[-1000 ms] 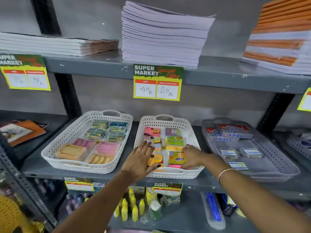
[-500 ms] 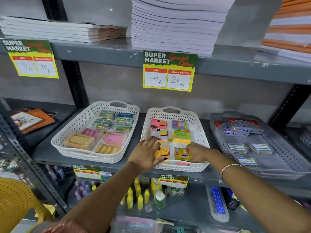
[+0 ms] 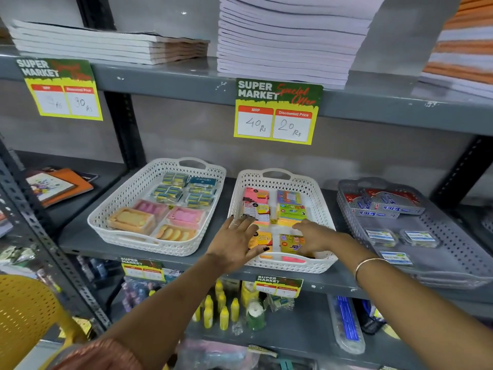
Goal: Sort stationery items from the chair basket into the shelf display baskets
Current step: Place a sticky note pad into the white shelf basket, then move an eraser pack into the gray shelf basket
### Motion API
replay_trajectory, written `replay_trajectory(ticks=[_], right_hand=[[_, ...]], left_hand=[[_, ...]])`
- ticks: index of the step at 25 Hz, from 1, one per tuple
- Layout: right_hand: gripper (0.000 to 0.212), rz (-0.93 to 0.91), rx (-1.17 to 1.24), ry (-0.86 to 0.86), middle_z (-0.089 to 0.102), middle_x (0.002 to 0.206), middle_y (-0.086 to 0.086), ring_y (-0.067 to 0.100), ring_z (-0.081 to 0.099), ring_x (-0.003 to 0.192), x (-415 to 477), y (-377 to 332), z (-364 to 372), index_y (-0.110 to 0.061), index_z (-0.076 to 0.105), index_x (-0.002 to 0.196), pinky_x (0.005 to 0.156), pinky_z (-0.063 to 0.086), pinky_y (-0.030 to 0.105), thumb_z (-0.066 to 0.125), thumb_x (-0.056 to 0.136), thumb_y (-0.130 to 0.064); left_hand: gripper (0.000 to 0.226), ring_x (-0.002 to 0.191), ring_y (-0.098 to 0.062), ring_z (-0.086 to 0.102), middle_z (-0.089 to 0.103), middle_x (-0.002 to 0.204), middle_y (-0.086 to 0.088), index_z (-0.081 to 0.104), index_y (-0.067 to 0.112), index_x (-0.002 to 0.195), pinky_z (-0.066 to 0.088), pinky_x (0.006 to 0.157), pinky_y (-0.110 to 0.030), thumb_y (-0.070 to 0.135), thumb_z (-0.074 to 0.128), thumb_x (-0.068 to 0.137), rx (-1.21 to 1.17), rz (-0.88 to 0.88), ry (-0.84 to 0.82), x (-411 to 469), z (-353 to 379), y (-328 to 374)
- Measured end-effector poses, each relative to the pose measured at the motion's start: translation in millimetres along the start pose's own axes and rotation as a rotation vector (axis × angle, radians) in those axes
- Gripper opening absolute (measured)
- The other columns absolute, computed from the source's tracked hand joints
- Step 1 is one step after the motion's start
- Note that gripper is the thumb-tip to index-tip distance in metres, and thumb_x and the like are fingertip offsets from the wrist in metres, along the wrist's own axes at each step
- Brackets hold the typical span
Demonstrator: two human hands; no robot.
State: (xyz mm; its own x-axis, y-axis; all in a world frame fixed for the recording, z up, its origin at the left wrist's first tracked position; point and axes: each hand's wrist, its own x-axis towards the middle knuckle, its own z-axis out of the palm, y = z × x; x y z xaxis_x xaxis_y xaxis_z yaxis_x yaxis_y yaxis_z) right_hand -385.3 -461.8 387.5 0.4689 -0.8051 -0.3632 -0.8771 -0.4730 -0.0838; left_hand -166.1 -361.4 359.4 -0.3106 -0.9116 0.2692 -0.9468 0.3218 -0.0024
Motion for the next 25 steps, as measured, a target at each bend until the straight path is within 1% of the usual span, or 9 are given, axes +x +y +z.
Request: replay_trajectory(ticks=[2,5,8,10,13,16,19,22,25], right_hand=[[0.071,-0.057,0.061,0.134,0.035,0.147,0.014,0.030,0.039,0.131,-2,-17,-16,-0.013,0.030,0.140,0.106,0.039,0.043,0.066,0.081,-0.032],[0.053,-0.203,0.147,0.435,0.050,0.136,0.011,0.029,0.052,0.119,1,-68,-39,-0.017,0.040,0.133,0.096,0.047,0.044,0.060,0.085,-0.022],[0.036,-0.369,0.342,0.687,0.063,0.111,0.009,0.030,0.062,0.094,0,-148,-52,-0.017,0.051,0.120,0.081,0.052,0.043,0.057,0.084,-0.013],[0.034,-0.516,0.398,0.728,0.063,0.107,0.011,0.028,0.062,0.087,-3,-208,-48,-0.015,0.053,0.116,0.075,0.051,0.041,0.056,0.083,-0.010],[0.033,-0.754,0.279,0.668,0.062,0.110,0.012,0.024,0.059,0.089,-2,-295,-15,-0.018,0.051,0.113,0.067,0.047,0.036,0.058,0.082,-0.009],[0.037,-0.903,0.169,0.442,0.059,0.114,0.010,0.032,0.062,0.094,7,-378,41,-0.015,0.050,0.120,0.068,0.052,0.041,0.056,0.084,-0.013],[0.039,-0.931,0.089,0.272,0.056,0.120,0.012,0.035,0.060,0.102,14,-436,102,-0.012,0.049,0.123,0.073,0.052,0.045,0.054,0.084,-0.013],[0.040,-0.945,0.004,0.062,0.053,0.126,0.012,0.034,0.056,0.109,28,-486,174,-0.013,0.047,0.124,0.077,0.048,0.045,0.052,0.084,-0.011],[0.044,-0.960,-0.111,-0.070,0.048,0.135,0.009,0.035,0.056,0.111,47,-515,238,-0.014,0.042,0.130,0.078,0.049,0.045,0.051,0.087,-0.014]], left_hand=[[0.081,0.138,-0.019,0.017,0.030,0.150,-0.007,0.037,0.014,0.138,0.002,0.112,-0.040,0.066,0.003,0.086,-0.006,-0.006,0.070,-4,-15,-6],[0.063,0.135,-0.029,0.028,0.038,0.144,-0.015,0.047,0.006,0.132,0.012,0.110,-0.046,0.050,0.027,0.091,0.022,-0.160,0.342,-29,-46,-36],[0.060,0.137,-0.031,0.019,0.031,0.148,-0.016,0.043,0.005,0.135,0.009,0.108,-0.045,0.046,0.031,0.092,0.069,-0.397,0.459,-91,-61,-83],[0.061,0.139,-0.028,0.010,0.024,0.151,-0.014,0.038,0.007,0.138,0.004,0.108,-0.044,0.049,0.028,0.095,0.089,-0.535,0.453,-147,-59,-109],[0.062,0.138,-0.028,0.013,0.029,0.149,-0.015,0.045,0.005,0.132,0.007,0.108,-0.046,0.050,0.029,0.093,0.123,-0.754,0.385,-245,-43,-132],[0.065,0.138,-0.031,0.015,0.027,0.149,-0.015,0.046,0.004,0.132,0.012,0.107,-0.052,0.051,0.030,0.091,0.125,-0.950,0.276,-347,-15,-144],[0.072,0.139,-0.030,0.011,0.022,0.151,-0.015,0.041,0.006,0.137,0.015,0.105,-0.055,0.059,0.018,0.094,0.070,-1.050,0.146,-426,21,-137],[0.080,0.135,-0.034,0.024,0.031,0.147,-0.018,0.047,0.003,0.132,0.029,0.100,-0.056,0.063,0.012,0.093,-0.015,-1.144,0.019,-489,70,-113],[0.078,0.138,-0.029,0.015,0.034,0.145,-0.019,0.044,0.003,0.133,0.023,0.100,-0.052,0.064,0.017,0.093,-0.104,-1.145,-0.106,-531,131,-78]])
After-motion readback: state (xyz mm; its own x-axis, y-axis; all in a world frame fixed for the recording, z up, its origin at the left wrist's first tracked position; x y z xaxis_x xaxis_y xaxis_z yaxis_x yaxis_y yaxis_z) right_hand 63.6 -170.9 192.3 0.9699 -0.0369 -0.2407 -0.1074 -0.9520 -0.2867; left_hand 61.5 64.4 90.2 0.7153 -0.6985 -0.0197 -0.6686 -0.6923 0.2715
